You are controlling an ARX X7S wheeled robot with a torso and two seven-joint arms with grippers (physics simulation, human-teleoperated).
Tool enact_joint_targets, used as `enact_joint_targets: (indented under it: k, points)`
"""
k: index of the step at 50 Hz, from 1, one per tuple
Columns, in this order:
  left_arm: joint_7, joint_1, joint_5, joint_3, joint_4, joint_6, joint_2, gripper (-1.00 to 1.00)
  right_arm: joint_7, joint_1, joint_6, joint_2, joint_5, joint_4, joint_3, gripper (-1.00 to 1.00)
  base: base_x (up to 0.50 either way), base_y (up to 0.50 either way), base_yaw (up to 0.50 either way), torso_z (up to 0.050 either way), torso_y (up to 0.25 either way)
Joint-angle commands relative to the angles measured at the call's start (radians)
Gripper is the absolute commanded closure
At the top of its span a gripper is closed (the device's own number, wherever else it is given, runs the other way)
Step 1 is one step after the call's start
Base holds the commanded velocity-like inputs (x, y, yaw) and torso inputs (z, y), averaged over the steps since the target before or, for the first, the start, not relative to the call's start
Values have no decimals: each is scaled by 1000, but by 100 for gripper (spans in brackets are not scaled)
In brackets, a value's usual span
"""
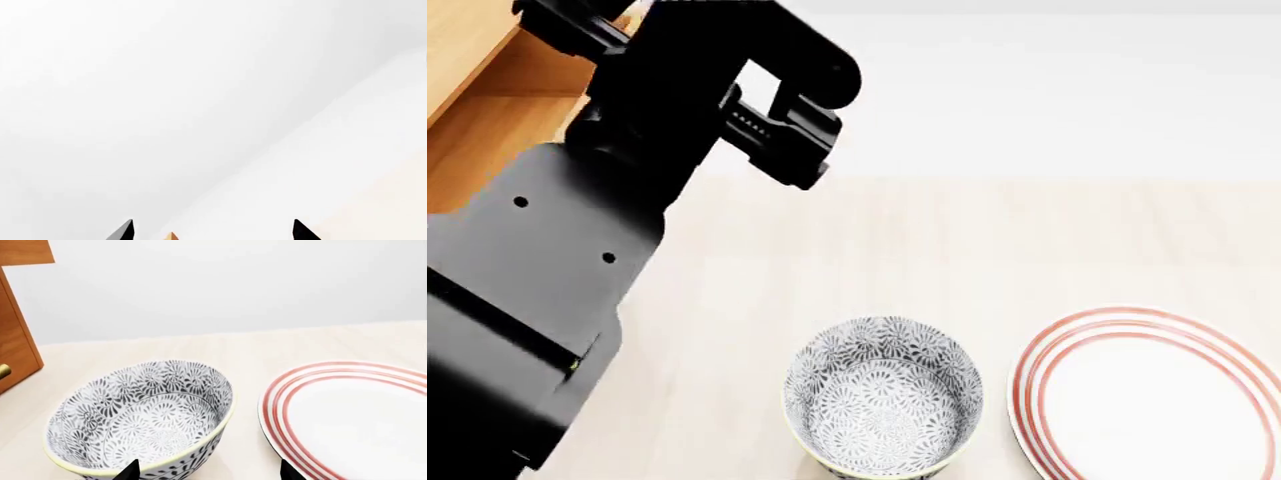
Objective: Open the top drawer of the cabinet.
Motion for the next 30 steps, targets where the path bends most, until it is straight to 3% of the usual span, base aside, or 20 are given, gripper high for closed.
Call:
enact_joint_targets:
  k: [1, 30]
  points:
    - [-83, -61, -180, -146, -32, -49, 23, -100, -15, -2, -3, -14, -17, -2, 17, -100, 0, 0, 0, 0, 0]
    - [-99, -111, -198, -150, -294, 108, -68, -100, -10, -3, -3, -8, -21, 0, -1, -100, 0, 0, 0, 0, 0]
